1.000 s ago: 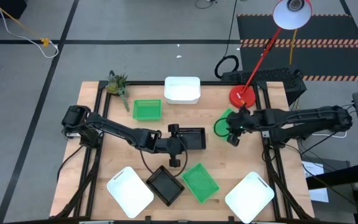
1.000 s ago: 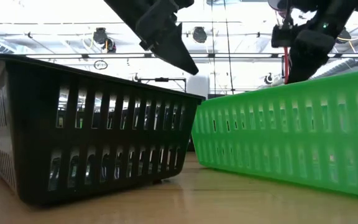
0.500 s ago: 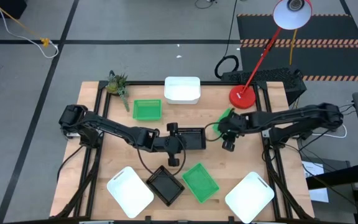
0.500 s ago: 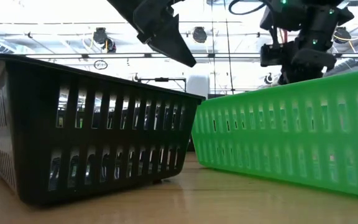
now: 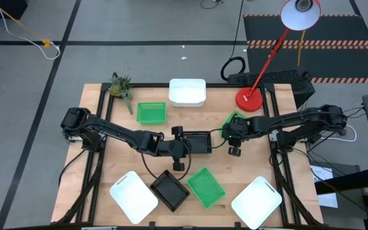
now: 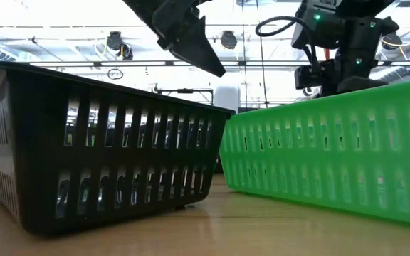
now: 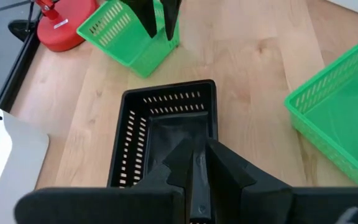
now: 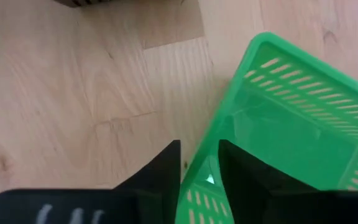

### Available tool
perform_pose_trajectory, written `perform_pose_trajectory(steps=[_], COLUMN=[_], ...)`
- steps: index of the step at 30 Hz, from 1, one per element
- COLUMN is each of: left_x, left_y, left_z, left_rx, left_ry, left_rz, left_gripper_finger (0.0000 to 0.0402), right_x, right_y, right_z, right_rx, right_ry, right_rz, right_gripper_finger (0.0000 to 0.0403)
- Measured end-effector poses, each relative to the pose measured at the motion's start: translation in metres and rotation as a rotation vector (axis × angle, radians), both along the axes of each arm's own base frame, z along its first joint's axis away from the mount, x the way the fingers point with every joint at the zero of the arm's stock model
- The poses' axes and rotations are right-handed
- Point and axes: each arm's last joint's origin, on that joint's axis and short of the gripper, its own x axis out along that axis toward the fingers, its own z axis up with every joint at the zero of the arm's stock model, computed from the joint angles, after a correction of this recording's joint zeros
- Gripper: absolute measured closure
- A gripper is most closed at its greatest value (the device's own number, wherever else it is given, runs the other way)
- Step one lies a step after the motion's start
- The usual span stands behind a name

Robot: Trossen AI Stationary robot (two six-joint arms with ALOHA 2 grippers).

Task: Stack baskets by color
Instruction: Stack the top right green bin on the top left green bin

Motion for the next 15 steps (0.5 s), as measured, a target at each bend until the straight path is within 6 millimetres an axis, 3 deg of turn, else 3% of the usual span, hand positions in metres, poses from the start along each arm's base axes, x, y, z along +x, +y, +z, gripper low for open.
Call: perform_pose_trajectory(steps=[6,15], left_x=[0.0,0.0], left_y=[0.0,0.0], left_z=[0.0,0.0], left_rx=[0.003,0.006], left_ry=[0.0,0.002], left_rz=[-0.002,-0.004], left_gripper_finger=[0.0355,0.0355], right_x=[0.0,0.0], right_y=[0.0,-0.001], right_z=[-0.001,0.01], right_rx=[-0.006,-0.06], right_ry=[0.006,0.022], right_rz=[0.021,0.022], right_gripper_finger=[0.0389,0.0393])
